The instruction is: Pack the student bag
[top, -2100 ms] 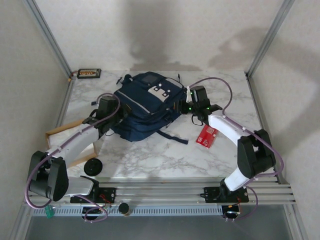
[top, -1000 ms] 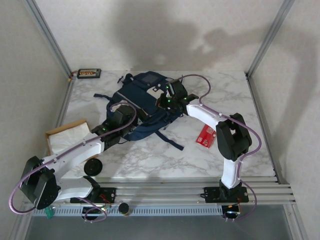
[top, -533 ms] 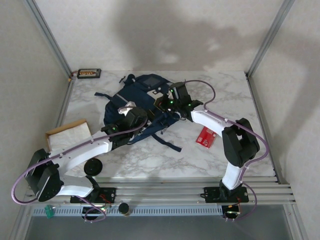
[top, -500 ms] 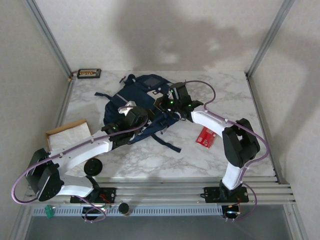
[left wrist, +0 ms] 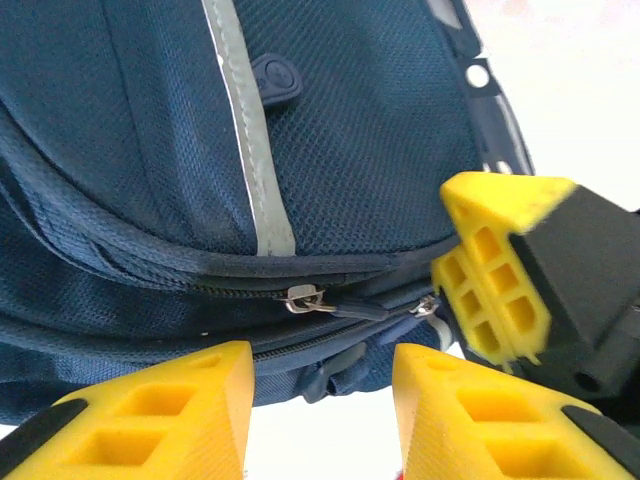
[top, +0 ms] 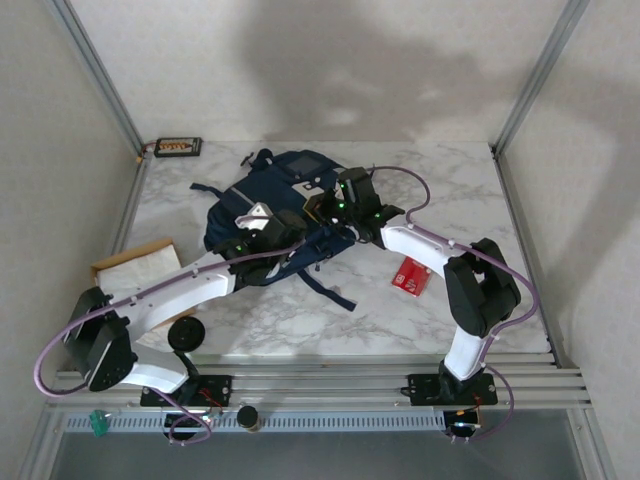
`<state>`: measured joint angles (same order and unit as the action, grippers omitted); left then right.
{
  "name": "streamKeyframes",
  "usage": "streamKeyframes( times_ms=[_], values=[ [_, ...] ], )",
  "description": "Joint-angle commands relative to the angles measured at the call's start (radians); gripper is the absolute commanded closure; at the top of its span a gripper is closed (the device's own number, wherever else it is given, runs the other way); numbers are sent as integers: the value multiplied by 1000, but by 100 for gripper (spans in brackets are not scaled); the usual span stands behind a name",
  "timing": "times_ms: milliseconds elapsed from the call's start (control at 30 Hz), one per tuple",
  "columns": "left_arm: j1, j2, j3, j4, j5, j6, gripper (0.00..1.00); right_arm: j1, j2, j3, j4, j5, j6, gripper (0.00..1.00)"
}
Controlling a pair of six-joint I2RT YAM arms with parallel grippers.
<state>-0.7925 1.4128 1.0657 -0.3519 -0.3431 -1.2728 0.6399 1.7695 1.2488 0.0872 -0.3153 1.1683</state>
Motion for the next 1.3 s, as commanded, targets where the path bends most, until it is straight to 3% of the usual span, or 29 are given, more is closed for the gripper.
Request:
streamKeyframes(
  times_ms=[0,367,900,1167,1267],
  values=[
    [-8,48,70,-108,-77,-66,59,34,-70,17,142,-61,26,100],
    [13,153,167,-248,-155,-117,59,50,-68,-17,173,-55,40,100],
    [52,180,164,-272,-157,-138,80,49,-83,-36,187,-17,27,100],
    [54,157,155,-208,-128,-68,100,50,-87,-42,170,20,0,100],
    [49,126,140,-204,-89,-26,100,46,-88,-43,160,29,-9,100]
  ],
)
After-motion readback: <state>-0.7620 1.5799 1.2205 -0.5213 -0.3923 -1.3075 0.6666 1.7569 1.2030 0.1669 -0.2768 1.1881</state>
